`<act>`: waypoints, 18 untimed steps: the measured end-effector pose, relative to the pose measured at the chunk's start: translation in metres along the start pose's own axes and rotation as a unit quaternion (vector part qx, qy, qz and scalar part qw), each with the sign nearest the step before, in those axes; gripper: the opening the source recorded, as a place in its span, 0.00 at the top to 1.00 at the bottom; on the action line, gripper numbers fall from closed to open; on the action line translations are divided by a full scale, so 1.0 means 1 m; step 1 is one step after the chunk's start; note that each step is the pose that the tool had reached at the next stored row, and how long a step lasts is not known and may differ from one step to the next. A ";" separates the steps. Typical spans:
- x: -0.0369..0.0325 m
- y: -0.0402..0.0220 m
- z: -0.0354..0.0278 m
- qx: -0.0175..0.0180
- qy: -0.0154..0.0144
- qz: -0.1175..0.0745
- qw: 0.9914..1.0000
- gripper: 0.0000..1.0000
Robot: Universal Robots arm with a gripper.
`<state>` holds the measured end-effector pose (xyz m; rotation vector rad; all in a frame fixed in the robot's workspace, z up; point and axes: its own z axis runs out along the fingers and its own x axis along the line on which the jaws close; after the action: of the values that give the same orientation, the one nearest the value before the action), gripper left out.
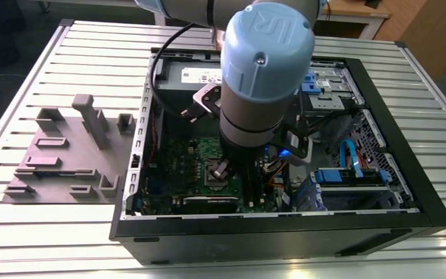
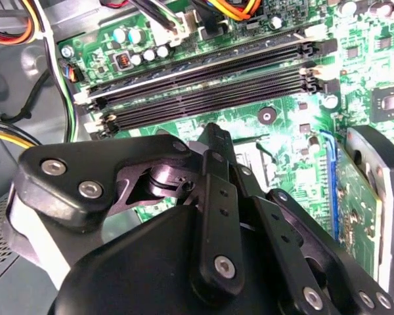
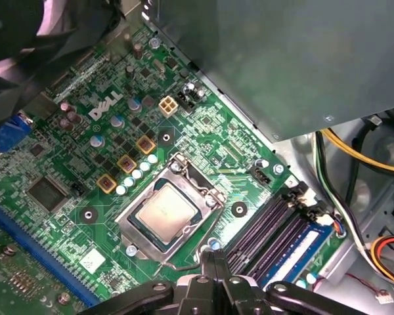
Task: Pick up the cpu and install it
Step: 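Install the first cpu locking lever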
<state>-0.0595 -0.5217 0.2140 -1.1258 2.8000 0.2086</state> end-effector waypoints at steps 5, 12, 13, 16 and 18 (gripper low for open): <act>-0.0018 0.0015 -0.0051 0.002 0.001 0.004 1.000 0.90; -0.0053 0.0046 -0.0102 0.004 0.001 0.010 1.000 0.90; -0.0057 0.0051 -0.0112 0.004 0.001 0.011 1.000 0.90; -0.0072 0.0063 -0.0144 0.005 0.001 0.013 1.000 0.90; -0.0081 0.0071 -0.0164 0.005 0.001 0.015 1.000 0.90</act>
<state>-0.0595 -0.5139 0.2320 -1.0844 2.8180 0.1953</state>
